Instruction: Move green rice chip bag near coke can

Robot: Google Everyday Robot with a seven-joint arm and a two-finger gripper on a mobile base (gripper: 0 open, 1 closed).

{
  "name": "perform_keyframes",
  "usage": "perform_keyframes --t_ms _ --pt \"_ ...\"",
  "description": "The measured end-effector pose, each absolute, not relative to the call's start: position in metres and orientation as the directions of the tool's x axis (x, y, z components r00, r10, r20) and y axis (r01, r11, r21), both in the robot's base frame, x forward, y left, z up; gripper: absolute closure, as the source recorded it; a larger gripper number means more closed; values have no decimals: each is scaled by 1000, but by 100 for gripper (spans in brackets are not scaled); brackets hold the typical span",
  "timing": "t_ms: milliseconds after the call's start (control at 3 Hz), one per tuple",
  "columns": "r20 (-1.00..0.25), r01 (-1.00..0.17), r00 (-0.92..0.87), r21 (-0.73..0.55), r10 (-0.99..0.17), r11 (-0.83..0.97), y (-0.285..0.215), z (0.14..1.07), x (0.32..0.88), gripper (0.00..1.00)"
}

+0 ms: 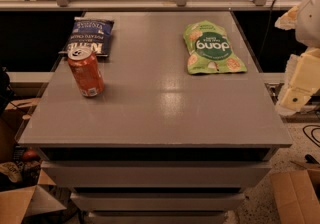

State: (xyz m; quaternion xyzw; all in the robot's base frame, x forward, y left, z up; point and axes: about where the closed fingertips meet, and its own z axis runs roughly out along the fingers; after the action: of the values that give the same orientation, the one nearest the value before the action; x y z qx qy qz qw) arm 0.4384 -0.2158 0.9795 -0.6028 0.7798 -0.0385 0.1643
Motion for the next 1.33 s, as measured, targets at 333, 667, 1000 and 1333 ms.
perform_keyframes --t_ms 333,667,1000,1333 --pt "-216 -923 -223 -267 -950 278 -216 982 442 0" --pt "-256 -905 -242 -289 -936 313 -210 988 467 0" --pt "-328 -867 -295 -302 -897 396 -200 995 505 0" --pt "-396 -831 -355 -281 -847 480 -185 989 547 0"
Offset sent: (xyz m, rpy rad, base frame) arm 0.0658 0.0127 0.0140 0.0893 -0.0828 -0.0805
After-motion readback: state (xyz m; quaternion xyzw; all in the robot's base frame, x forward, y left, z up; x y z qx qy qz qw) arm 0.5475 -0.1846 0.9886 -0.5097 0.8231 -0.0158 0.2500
